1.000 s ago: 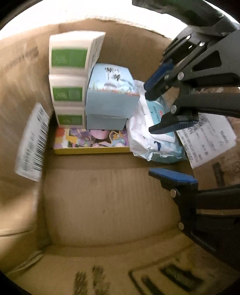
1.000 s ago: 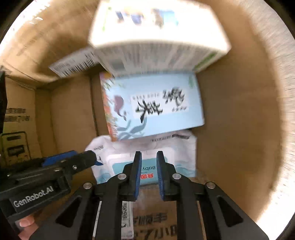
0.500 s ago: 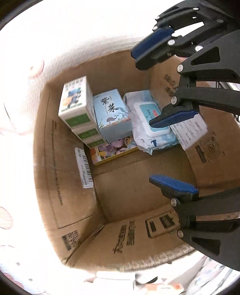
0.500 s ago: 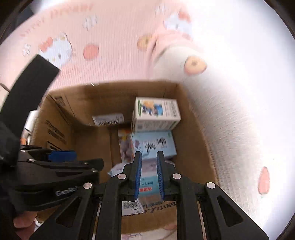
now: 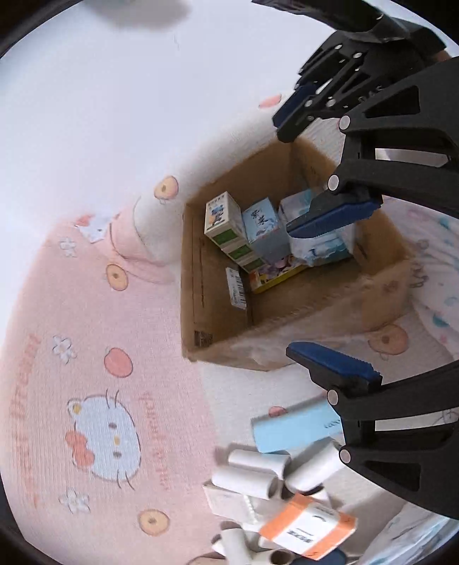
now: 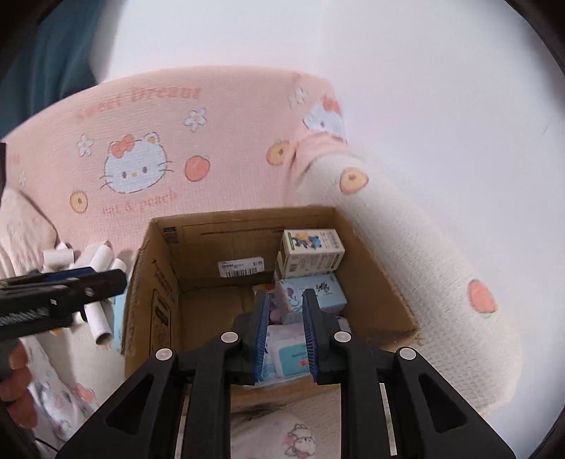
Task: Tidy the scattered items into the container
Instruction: 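Withdraw the left gripper from the cardboard box toward the paper tubes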
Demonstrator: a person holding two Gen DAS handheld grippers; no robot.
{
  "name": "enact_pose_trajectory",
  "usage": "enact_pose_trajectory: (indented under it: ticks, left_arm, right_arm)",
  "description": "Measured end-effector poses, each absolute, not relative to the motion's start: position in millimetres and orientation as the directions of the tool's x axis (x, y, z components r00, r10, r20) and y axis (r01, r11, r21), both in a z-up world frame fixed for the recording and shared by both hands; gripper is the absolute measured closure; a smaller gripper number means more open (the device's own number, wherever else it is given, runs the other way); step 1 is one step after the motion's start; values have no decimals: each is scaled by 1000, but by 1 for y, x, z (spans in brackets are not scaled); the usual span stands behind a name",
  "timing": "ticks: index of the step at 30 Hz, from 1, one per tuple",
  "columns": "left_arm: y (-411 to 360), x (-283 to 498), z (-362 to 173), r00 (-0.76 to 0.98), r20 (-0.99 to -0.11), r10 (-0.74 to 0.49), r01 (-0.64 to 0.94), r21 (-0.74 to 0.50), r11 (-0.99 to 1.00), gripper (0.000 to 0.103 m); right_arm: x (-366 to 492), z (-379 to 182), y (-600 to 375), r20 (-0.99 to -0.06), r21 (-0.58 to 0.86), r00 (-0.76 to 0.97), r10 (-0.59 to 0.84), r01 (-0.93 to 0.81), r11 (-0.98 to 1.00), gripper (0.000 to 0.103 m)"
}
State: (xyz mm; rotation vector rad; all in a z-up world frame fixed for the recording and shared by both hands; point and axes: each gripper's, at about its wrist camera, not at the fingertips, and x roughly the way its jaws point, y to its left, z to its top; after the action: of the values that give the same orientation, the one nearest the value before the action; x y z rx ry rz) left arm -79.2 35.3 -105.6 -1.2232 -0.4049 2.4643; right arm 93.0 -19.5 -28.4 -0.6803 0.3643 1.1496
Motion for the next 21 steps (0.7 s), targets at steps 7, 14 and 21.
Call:
enact_pose_trajectory:
  ticks: [7,14,21]
  left_arm:
    - [12,-27,-126,-628,-651,426,-224,-374,-900,36]
    - [-22,0,-149,-708,-622,334,-138,-341,-930,36]
    - [-52,-2,-184,-759,-640,123,-62,-116,-991,36]
  right_arm:
    - [57,-32,-52,-566,-259,326,757,-942,212,86]
    - [19,-50,-75,-539,-180,239,808,-969,167,61]
    - [-41,-93,-70,-624,-300,202,754,-954,7,41]
